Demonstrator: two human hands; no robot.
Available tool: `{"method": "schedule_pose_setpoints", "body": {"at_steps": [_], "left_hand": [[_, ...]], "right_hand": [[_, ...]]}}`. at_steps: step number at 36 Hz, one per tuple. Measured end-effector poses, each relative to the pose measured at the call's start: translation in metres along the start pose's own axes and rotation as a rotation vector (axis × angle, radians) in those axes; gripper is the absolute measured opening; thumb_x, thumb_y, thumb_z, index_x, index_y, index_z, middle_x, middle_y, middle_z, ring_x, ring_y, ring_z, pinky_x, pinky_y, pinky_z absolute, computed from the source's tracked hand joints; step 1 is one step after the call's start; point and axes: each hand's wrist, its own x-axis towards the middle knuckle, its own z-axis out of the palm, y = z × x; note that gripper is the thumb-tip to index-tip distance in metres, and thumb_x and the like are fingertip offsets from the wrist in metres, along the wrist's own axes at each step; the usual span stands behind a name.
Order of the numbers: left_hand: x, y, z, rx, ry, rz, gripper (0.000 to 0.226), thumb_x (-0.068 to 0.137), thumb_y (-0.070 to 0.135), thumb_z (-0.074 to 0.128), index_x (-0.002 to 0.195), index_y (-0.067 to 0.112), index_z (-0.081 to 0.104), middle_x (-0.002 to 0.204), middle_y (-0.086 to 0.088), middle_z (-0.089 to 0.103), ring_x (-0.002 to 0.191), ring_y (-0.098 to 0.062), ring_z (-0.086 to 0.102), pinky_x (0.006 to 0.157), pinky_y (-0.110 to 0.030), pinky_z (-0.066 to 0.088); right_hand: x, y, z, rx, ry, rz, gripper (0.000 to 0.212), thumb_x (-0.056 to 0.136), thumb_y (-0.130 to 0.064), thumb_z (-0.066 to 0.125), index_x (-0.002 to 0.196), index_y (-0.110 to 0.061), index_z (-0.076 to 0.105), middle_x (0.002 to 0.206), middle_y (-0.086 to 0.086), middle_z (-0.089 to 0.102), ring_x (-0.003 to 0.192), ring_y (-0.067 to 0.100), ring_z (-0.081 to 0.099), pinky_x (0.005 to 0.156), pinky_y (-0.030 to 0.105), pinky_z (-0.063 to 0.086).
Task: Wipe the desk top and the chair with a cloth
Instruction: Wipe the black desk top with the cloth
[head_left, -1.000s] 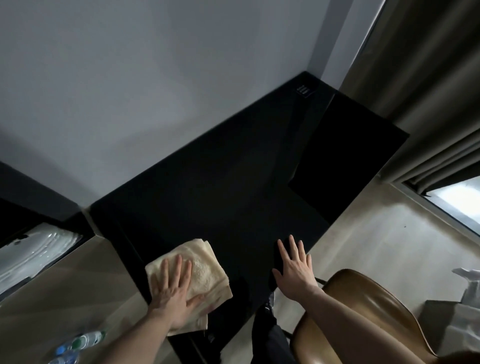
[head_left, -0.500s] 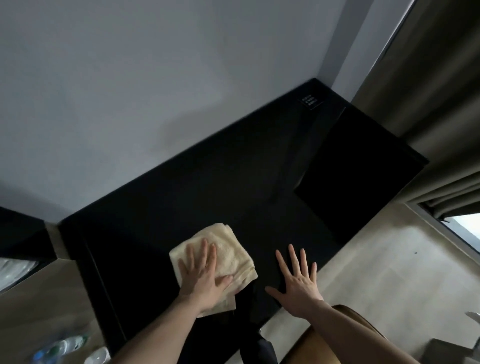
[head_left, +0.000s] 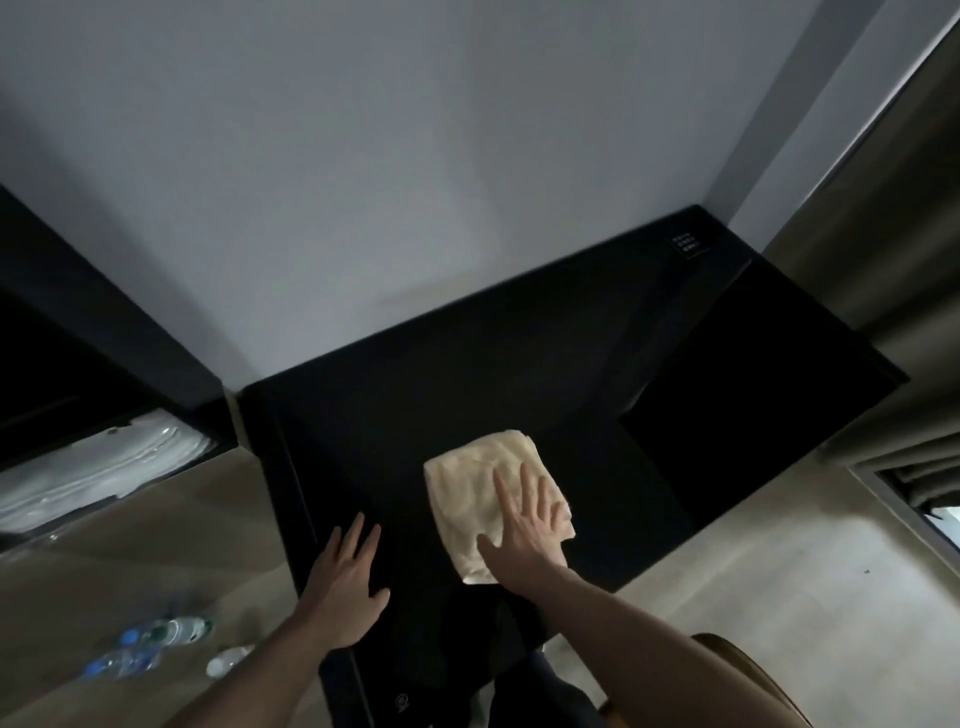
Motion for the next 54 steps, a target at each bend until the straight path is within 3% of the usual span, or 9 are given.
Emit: {"method": "schedule_pose_setpoints", "body": {"at_steps": [17,34,39,41,42,43,44,47,54], "left_hand": [[0.026,0.047,0.004,0.028,-0.079,0.009,0.087,0.098,0.049,0.055,0.163,0.027,0.001,0.169,0.001,-0.017,0.157,-0.03,-0.004,0.126,-0.04,0.015],[0.117,0.225,-0.003,-0.136,-0.06,-0.323,0.106,0.093,0.065,0.053,0.159,0.023,-0.019,0.164,-0.006,-0.033,0.152,-0.046,-0.016,0.12,-0.062,0.017],[0.114,0.235,0.002,-0.18,-0.046,-0.319,0.1,0.097,0.056,0.054,0.16,0.026,-0.018,0.163,-0.001,-0.034,0.152,-0.043,-0.017,0.12,-0.062,0.021],[0.111,0.233,0.005,-0.196,-0.056,-0.301,0.101,0.096,0.054,0.058,0.159,0.029,-0.017,0.163,0.001,-0.034,0.152,-0.042,-0.019,0.119,-0.064,0.021],[0.11,0.232,0.007,-0.207,-0.055,-0.291,0.102,0.096,0.053,0.06,0.159,0.03,-0.017,0.163,0.003,-0.034,0.152,-0.041,-0.021,0.118,-0.065,0.021],[0.11,0.231,0.008,-0.218,-0.055,-0.283,0.103,0.095,0.052,0.062,0.159,0.032,-0.016,0.163,0.004,-0.034,0.152,-0.04,-0.022,0.117,-0.066,0.022],[0.11,0.229,0.009,-0.228,-0.056,-0.279,0.103,0.094,0.05,0.064,0.159,0.033,-0.014,0.163,0.005,-0.034,0.151,-0.039,-0.023,0.116,-0.068,0.022],[0.108,0.225,0.009,-0.241,-0.07,-0.272,0.102,0.094,0.043,0.067,0.16,0.035,-0.011,0.163,0.008,-0.034,0.151,-0.038,-0.026,0.114,-0.071,0.022],[0.115,0.238,-0.001,-0.251,-0.052,-0.302,0.104,0.095,0.036,0.067,0.159,0.036,-0.016,0.162,0.007,-0.036,0.15,-0.041,-0.027,0.113,-0.075,0.018]], "right_hand": [[0.046,0.007,-0.001,0.013,-0.195,0.133,0.101,0.095,-0.054,0.051,0.159,-0.037,-0.025,0.156,0.009,-0.051,0.144,0.045,-0.042,0.119,0.072,-0.013],[0.124,0.2,-0.164,-0.063,-0.159,0.131,0.093,0.096,-0.057,0.042,0.156,-0.045,-0.028,0.158,0.002,-0.049,0.146,0.036,-0.043,0.12,0.066,-0.017],[0.136,0.201,-0.19,-0.067,-0.103,0.263,0.096,0.093,-0.057,0.05,0.158,-0.044,-0.02,0.165,0.009,-0.035,0.155,0.044,-0.019,0.121,0.071,0.003],[0.138,0.178,-0.202,-0.052,0.006,0.372,0.087,0.08,-0.057,0.061,0.154,-0.057,0.016,0.172,0.014,0.01,0.147,0.051,0.028,0.109,0.074,0.032],[0.139,0.167,-0.205,-0.039,0.051,0.436,0.078,0.072,-0.056,0.064,0.145,-0.06,0.038,0.164,0.012,0.037,0.133,0.047,0.05,0.098,0.072,0.043],[0.14,0.162,-0.203,-0.054,0.077,0.431,0.078,0.069,-0.061,0.063,0.143,-0.063,0.039,0.028,-0.014,0.045,0.13,0.051,0.053,0.093,0.075,0.043],[0.139,0.161,-0.196,-0.073,0.04,0.381,0.089,0.072,-0.074,0.057,0.15,-0.068,0.016,0.125,-0.015,-0.073,0.144,0.056,0.033,0.098,0.082,0.033],[0.145,0.175,-0.165,-0.037,-0.13,0.358,0.096,0.078,-0.094,0.03,0.139,-0.064,-0.038,0.152,-0.01,-0.055,0.147,0.06,-0.022,0.105,0.088,0.002],[0.124,0.178,-0.16,-0.056,-0.203,0.215,0.096,0.085,-0.09,0.031,0.141,-0.059,-0.04,0.143,-0.009,-0.063,0.144,0.051,-0.039,0.108,0.084,0.011]]}}
